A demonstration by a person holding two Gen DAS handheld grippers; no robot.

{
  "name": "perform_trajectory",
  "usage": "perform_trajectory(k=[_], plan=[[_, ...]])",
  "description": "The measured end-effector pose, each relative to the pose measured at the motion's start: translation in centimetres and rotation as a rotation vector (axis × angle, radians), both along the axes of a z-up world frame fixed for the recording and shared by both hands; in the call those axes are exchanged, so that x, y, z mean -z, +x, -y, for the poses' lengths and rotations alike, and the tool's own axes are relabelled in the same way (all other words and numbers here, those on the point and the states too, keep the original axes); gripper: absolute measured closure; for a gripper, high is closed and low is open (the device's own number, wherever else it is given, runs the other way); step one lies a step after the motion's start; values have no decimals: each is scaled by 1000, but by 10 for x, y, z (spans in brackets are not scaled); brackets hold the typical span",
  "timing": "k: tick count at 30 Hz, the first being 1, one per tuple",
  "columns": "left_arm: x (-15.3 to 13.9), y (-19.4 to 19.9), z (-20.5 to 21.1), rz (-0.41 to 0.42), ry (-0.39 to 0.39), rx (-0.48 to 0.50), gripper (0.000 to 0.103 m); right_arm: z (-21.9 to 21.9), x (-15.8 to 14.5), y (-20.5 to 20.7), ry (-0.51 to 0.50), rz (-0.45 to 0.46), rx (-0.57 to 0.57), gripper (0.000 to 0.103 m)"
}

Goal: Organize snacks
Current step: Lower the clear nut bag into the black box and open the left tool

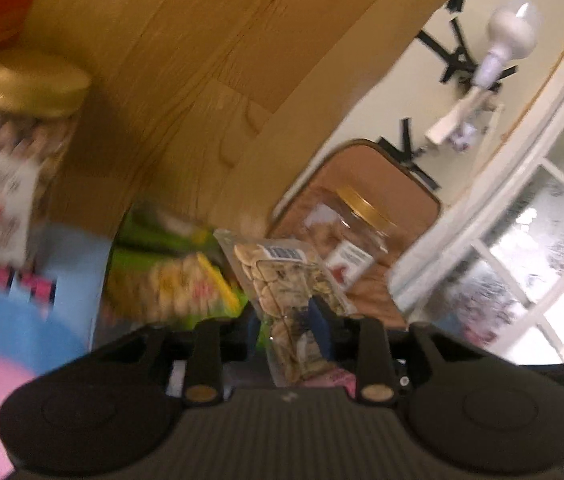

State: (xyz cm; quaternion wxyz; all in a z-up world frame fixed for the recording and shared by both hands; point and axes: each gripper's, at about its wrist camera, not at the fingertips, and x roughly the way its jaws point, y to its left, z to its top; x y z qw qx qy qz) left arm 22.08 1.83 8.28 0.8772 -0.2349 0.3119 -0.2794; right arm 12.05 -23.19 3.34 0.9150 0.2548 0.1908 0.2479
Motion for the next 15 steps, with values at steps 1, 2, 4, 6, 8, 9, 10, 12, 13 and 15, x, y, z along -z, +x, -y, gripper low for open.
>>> perform_trajectory(k=[1,2,4,6,8,9,10,12,13,15], plan=[[1,11,4,-3,23,-13,74,-1,0,11,-18,-2,13,87],[4,19,7,-11,46,-25,73,-4,0,22,-55,-8,23,83],[12,30,12,-28,83,-55,69,-10,3,35,-132,-7,67,76],[18,33,14,-31,140,-95,70,-14,8,38,-194,6,113,68],[17,26,19,19,208,-102,67,-17,11,32,-227,40,177,53],[16,22,20,32,232,-107,58,-15,12,27,-229,63,203,49],[15,17,21,42,250,-116,55,-12,13,24,-226,75,217,49],[13,8,24,56,274,-120,55,-9,13,16,-218,81,232,49],[13,4,25,57,286,-121,55,-9,12,13,-208,83,236,49],[10,-7,27,66,318,-126,55,-5,9,3,-191,86,240,49]])
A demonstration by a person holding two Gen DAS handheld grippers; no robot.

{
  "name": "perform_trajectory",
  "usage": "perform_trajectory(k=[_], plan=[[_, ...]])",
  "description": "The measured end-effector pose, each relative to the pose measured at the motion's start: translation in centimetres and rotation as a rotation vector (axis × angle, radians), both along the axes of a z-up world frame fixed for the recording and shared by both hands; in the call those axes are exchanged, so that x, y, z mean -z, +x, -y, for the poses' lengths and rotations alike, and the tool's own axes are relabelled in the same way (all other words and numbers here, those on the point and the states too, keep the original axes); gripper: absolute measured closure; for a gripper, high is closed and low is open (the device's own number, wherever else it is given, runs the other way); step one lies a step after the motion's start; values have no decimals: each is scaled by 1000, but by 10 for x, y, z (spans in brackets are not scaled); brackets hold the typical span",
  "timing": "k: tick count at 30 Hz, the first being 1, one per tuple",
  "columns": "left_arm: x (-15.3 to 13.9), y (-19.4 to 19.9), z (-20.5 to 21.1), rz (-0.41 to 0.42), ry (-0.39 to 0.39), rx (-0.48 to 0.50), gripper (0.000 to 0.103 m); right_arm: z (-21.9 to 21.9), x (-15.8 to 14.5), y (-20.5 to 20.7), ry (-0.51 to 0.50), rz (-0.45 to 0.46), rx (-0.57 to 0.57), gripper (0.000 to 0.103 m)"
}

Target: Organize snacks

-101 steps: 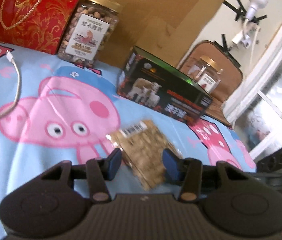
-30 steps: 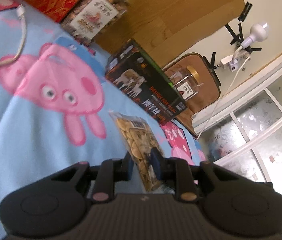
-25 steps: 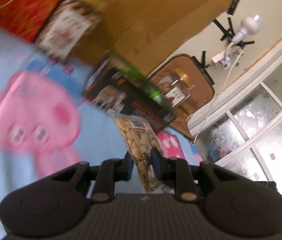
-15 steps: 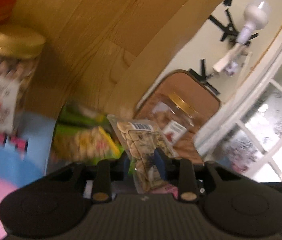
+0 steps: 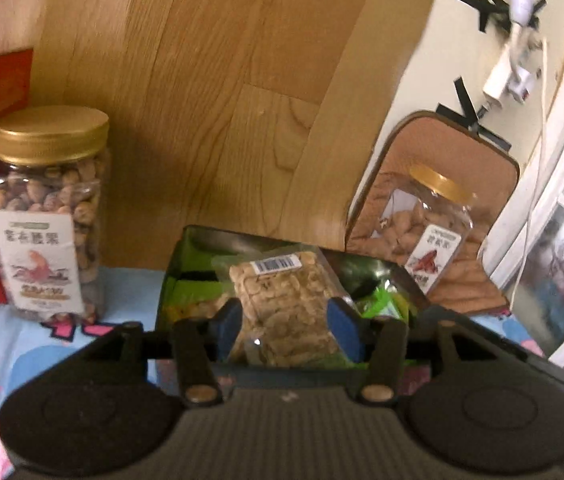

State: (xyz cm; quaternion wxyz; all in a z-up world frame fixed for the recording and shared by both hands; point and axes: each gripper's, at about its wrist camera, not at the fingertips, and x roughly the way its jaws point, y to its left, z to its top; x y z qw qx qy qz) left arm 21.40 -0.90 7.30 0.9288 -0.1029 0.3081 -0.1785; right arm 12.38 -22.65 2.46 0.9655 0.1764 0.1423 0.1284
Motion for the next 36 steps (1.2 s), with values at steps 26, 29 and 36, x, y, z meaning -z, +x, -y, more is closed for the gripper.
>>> perform_trajectory(k=[26,29,36], plan=[[27,-201,-29,10,191,-135,47,-38,35,-159,21,-87,-18,49],[34,-213,-34,2,190,-140,44,-44,40,-170,21,-102,-27,49],[45,-231,-39,-17,191,-154,16,-59,48,-181,33,-139,-58,46]])
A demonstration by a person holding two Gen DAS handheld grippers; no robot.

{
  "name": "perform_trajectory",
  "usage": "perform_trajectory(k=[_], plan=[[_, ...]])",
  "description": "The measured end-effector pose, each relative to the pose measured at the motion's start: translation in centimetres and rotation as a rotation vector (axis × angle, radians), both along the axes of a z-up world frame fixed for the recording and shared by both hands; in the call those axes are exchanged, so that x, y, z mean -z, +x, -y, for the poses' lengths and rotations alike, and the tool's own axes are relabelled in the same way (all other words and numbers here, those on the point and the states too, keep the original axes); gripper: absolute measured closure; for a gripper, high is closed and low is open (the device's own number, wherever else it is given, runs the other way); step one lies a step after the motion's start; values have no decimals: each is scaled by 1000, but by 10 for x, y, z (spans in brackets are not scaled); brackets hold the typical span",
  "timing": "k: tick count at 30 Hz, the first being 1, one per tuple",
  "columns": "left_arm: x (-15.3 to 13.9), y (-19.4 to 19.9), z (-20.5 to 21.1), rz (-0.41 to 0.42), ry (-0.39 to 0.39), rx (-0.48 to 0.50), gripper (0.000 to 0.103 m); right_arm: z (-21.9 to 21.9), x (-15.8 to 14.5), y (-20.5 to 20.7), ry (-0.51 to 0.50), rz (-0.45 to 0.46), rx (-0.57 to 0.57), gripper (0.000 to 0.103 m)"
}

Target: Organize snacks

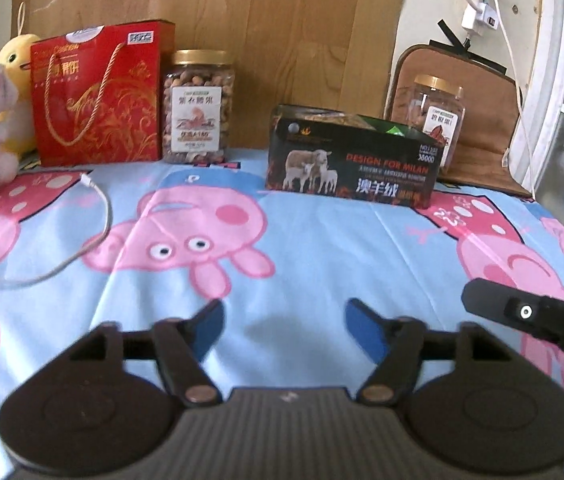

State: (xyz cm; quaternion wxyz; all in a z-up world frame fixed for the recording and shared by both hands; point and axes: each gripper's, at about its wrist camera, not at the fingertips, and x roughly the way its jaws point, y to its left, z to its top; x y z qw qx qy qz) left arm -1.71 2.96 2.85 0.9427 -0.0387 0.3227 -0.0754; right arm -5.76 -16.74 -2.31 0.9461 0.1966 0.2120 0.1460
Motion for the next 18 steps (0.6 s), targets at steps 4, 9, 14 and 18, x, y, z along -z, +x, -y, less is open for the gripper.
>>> perform_trajectory(k=[4,9,14,18], plan=[[-2,-11,2,42,37,-21,0,-7,2,-5,-7,-7,-10,43],[-4,-12,1,39,38,-51,0,-8,6,-5,11,-34,-1,40],[-5,-12,1,58,77,-102,0,-5,5,-7,22,-18,30,33],[-6,-13,3,88,89,-129,0,0,5,-8,35,-3,58,32]])
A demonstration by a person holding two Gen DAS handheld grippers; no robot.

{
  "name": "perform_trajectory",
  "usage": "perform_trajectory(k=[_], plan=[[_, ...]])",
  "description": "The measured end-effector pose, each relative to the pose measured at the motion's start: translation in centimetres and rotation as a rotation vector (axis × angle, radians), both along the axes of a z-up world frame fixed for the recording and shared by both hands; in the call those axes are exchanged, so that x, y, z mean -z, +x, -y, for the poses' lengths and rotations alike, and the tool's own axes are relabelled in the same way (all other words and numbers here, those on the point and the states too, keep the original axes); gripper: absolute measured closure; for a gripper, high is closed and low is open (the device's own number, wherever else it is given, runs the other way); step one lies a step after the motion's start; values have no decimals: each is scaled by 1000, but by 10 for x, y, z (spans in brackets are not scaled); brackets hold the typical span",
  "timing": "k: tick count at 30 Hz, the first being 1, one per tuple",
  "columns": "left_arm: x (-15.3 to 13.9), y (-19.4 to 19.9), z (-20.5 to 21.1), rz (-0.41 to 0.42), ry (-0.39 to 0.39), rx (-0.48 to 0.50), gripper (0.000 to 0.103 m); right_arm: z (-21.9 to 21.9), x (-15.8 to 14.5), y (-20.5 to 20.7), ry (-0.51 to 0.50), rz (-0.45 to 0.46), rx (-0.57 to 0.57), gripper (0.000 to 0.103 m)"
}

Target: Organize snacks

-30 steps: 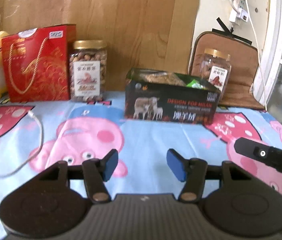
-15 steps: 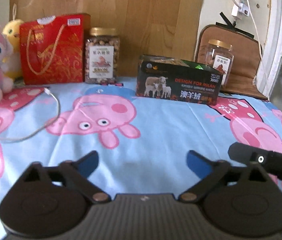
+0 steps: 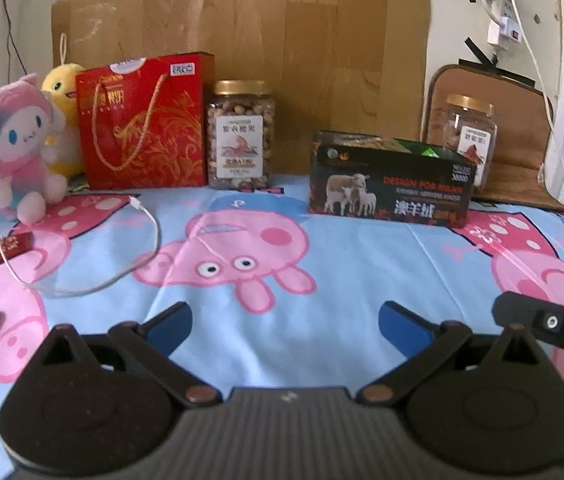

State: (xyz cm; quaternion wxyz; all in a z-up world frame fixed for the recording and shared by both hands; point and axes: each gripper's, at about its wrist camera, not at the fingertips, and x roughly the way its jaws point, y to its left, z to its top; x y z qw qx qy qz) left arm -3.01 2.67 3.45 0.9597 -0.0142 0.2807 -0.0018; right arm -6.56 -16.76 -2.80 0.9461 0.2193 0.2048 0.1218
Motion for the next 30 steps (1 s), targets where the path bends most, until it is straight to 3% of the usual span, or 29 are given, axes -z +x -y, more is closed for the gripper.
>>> perform_trajectory(k=[21,30], plan=[[1,2,13,22,71,-55,0,14,7,0,40,-11,45,28],[5,4,20,1,148,-69,0,13,8,-1,40,-11,44,27]])
